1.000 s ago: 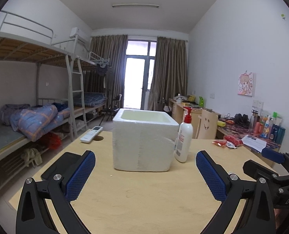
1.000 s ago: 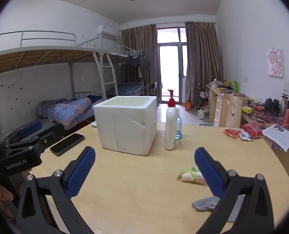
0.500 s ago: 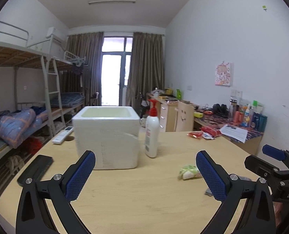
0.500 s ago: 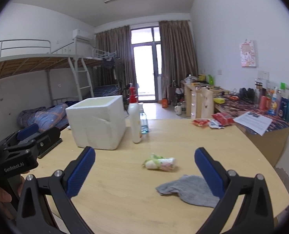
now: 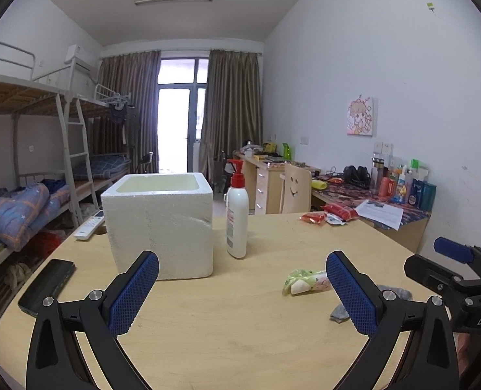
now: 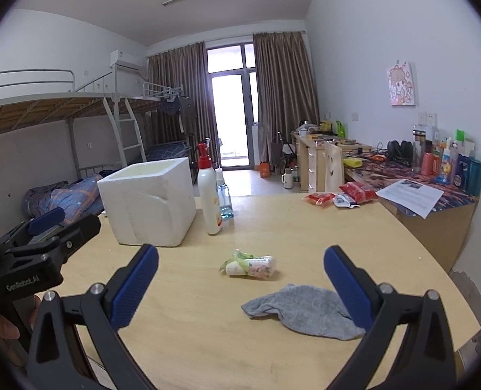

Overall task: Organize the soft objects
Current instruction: 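Move both tools toward the green wrapped packet and grey sock, then close the left tool on the green wrapped packet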

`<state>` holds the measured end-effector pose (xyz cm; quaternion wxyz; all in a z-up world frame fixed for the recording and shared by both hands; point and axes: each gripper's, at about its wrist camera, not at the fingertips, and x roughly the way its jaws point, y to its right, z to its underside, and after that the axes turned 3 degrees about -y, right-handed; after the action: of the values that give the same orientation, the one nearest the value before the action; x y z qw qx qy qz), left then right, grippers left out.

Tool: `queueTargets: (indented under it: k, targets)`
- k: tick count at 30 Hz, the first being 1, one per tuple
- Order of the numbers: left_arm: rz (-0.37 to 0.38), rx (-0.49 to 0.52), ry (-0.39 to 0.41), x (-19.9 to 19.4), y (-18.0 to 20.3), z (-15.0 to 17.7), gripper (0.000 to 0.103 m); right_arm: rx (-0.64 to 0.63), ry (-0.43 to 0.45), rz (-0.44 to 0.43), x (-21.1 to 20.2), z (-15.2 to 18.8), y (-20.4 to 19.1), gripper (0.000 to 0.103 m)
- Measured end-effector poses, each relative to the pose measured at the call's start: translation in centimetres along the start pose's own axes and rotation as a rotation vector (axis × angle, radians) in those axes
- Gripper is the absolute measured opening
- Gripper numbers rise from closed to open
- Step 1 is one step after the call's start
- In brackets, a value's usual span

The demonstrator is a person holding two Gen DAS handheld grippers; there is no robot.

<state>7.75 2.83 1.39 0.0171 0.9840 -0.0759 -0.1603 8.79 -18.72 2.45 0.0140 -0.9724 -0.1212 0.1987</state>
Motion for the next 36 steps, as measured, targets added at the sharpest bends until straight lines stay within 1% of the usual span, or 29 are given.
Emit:
queueTargets:
  k: [3,6,10,16,22,24,29,33,36]
  targets:
    - [0.017,0.019,-0.019,0.5,0.1,0.1,0.103,-0.001,-0.008,0.014,0.1,0.2,0.2,0.103]
    - [0.065,0.044,-0.054,1.4,0.4,0.0,0.103,0.002,-0.028,0.027,0.3,0.5,1.0,0.103]
    - [0.133,0.072,-0.115,3.6,1.0,-0.1,0.103,0.008,-0.061,0.037,1.1,1.2,2.2,0.103]
    - [0.194,0.113,-0.193,7.3,2.2,0.3,0.103,0.007,-0.121,0.030,2.5,1.9,3.6,0.103]
    - [0.297,0.187,-0.280,10.6,3.2,0.1,0.103,0.013,-0.177,-0.004,4.1,2.4,4.6,0.103]
    - [0.312,0.214,-0.295,11.6,3.5,0.2,0.103,0.010,-0.192,-0.003,4.6,2.6,4.9,0.103]
    - [0.416,0.302,-0.361,13.9,4.7,0.1,0.103,-0.001,-0.241,0.005,6.1,2.9,5.2,0.103]
    - [0.472,0.335,-0.394,15.8,5.2,0.1,0.103,-0.002,-0.264,0.009,6.7,3.1,5.4,0.103]
    - [0.511,0.342,-0.430,17.3,5.4,0.4,0.099,0.001,-0.286,0.008,7.1,3.3,5.7,0.103]
